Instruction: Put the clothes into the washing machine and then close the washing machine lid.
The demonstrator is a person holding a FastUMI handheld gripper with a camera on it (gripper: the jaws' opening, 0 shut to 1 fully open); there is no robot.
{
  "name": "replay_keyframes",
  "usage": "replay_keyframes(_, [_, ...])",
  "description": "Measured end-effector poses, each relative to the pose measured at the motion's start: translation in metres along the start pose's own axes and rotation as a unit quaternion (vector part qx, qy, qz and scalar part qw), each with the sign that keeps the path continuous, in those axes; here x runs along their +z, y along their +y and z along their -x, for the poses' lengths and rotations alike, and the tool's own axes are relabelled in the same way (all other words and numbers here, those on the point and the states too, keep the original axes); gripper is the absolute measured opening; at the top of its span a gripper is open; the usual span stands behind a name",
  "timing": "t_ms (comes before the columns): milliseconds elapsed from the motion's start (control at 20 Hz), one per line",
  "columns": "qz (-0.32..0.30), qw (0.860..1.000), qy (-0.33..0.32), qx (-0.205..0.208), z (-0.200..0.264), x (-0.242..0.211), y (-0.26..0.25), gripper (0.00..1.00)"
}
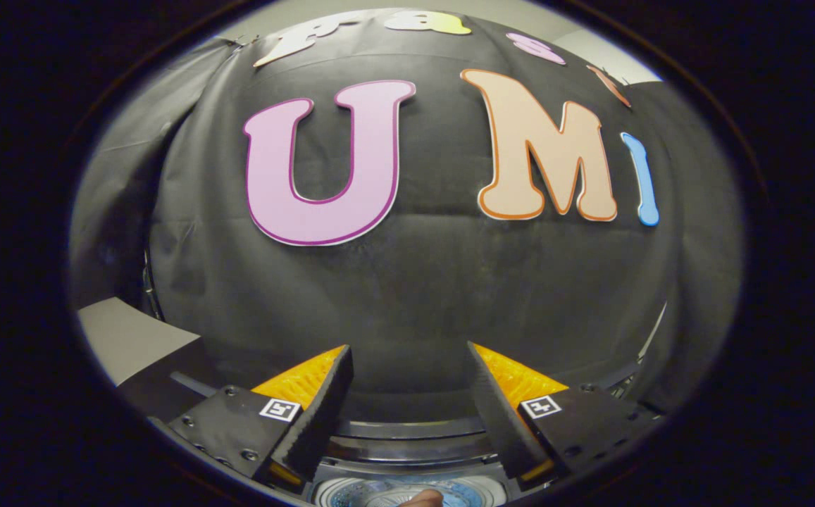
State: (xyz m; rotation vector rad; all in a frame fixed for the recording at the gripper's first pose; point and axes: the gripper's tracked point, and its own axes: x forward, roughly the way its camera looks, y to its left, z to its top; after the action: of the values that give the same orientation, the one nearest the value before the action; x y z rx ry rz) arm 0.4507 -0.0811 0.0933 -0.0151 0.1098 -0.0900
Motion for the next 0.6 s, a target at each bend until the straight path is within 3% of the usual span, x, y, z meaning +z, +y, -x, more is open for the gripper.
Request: replay_keyframes(600, [0.000, 1.000, -0.001, 0.000, 0.0015, -0.0011, 0.0003, 0.98])
